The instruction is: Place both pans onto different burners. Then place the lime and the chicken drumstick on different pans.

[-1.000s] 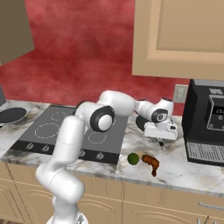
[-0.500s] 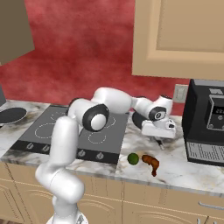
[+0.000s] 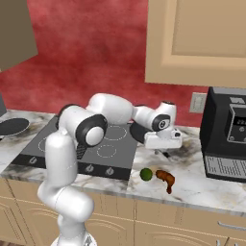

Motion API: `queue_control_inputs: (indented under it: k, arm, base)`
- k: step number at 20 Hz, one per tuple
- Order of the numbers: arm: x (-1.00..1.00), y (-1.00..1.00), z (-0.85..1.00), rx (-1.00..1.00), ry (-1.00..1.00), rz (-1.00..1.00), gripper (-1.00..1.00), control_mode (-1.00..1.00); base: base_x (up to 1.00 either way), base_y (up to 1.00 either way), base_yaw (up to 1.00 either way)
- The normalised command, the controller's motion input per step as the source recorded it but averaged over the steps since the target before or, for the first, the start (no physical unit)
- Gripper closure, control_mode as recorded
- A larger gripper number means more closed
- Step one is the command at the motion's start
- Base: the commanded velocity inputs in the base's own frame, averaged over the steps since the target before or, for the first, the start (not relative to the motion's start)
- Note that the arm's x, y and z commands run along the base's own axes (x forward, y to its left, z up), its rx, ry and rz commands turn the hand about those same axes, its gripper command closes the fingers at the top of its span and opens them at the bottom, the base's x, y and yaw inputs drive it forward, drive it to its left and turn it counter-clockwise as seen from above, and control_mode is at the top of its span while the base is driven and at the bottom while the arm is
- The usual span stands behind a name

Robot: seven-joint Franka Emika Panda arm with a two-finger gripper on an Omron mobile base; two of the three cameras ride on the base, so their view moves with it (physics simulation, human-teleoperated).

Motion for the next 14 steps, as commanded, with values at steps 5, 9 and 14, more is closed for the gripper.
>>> queue_control_inputs:
  k: [5, 9, 14]
  arm:
    - [-0.09, 0.44, 0.12, -0.01, 0.00, 0.24, 1.00, -1.00]
    - [0.00, 0.43, 0.02, 0.00, 0.00, 0.22, 1.00, -1.00]
    - [0.04, 0.38, 0.00, 0.00, 0.01, 0.23, 1.00, -1.00]
  base:
    - [0.00, 0.00, 0.00]
    - [0.00, 0.00, 0.00]
    - [0.00, 0.00, 0.00]
